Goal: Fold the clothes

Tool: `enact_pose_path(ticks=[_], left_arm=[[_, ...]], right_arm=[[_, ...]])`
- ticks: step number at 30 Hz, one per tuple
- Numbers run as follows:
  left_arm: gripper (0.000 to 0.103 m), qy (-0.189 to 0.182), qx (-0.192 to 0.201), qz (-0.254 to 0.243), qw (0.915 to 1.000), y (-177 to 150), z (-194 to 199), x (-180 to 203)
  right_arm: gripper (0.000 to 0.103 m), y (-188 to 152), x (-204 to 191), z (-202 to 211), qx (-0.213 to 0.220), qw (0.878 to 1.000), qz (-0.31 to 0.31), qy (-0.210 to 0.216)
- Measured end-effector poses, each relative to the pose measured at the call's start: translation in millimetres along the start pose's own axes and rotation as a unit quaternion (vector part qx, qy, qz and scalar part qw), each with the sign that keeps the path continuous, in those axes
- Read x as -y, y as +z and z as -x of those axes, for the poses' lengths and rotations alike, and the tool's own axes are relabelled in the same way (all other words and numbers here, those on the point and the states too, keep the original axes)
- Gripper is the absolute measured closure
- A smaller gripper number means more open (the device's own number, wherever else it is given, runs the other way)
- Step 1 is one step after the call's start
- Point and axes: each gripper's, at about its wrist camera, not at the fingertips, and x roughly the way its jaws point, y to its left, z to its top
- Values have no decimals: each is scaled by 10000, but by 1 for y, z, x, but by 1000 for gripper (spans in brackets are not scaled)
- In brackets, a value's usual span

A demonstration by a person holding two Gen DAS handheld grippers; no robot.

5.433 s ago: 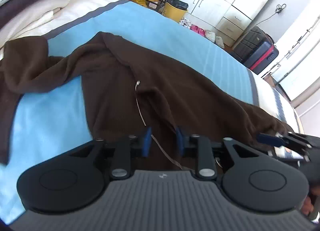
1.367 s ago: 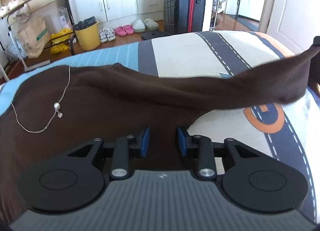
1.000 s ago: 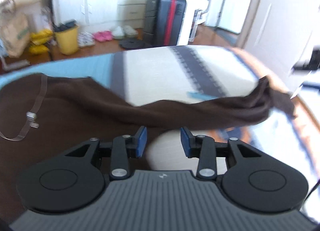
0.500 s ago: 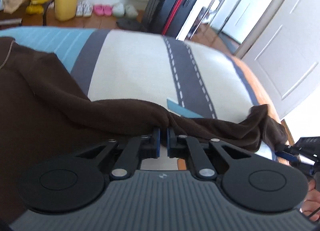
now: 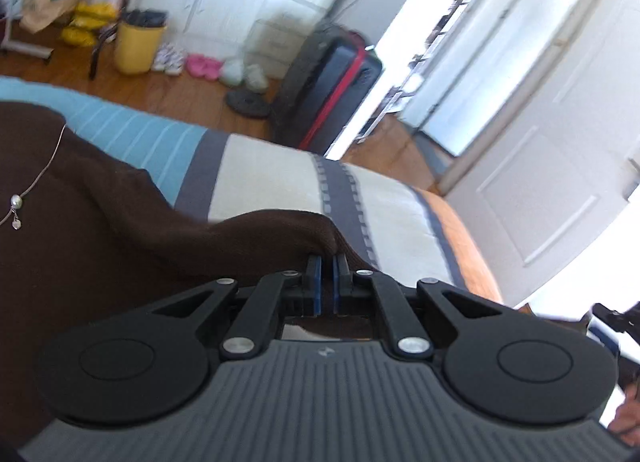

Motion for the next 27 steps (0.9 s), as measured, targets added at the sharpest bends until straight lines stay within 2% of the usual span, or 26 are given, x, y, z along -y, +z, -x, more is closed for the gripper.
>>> enact_pose_path(ticks=[3, 7, 9, 11, 13, 16, 18, 19, 21, 23, 24, 25, 27], left_arm=[[98, 319, -135, -55, 9994, 0, -37, 1], [98, 539, -315, -186, 9979, -4, -58, 5], [98, 521, -247, -328, 9978, -7, -49, 8], [98, 516, -172, -463, 9974, -9, -41, 10], [98, 554, -91, -550, 9969, -8, -35, 10], [98, 610, 90, -610, 9962, 0, -28, 7], [98, 586, 203, -626, 9961, 6, -25, 5], [98, 536, 214, -587, 9966, 7, -23, 4], [98, 470, 142, -497, 9976, 8, -24, 1], [98, 464, 115, -457, 9978, 6, -23, 0], [98, 474, 133, -473, 9977, 5, -23, 0], [98, 464, 160, -467, 9977, 4, -22, 0], [98, 416, 229, -418, 9980, 3, -19, -1]], right_arm=[[35, -8, 9, -27, -360, 9988, -33, -327], [35, -10, 36, -25, -717, 9937, -228, -830], [34, -8, 51, -14, -883, 9909, -658, -771], [34, -10, 62, -11, -1227, 9847, -1119, -526], [34, -18, 68, -16, -1741, 9700, -1694, 23], [33, -40, 65, -27, -2540, 9302, -2467, 971], [33, -58, 52, -38, -3099, 9048, -2589, 1354], [32, -69, 44, -43, -3347, 8964, -2527, 1435], [32, -90, 33, -51, -3759, 8788, -2530, 1495], [32, -110, 31, -55, -3960, 8628, -2813, 1400], [32, -118, 32, -53, -3941, 8603, -2997, 1214], [32, -124, 34, -51, -3837, 8628, -3143, 976], [32, -127, 39, -47, -3562, 8749, -3243, 495]])
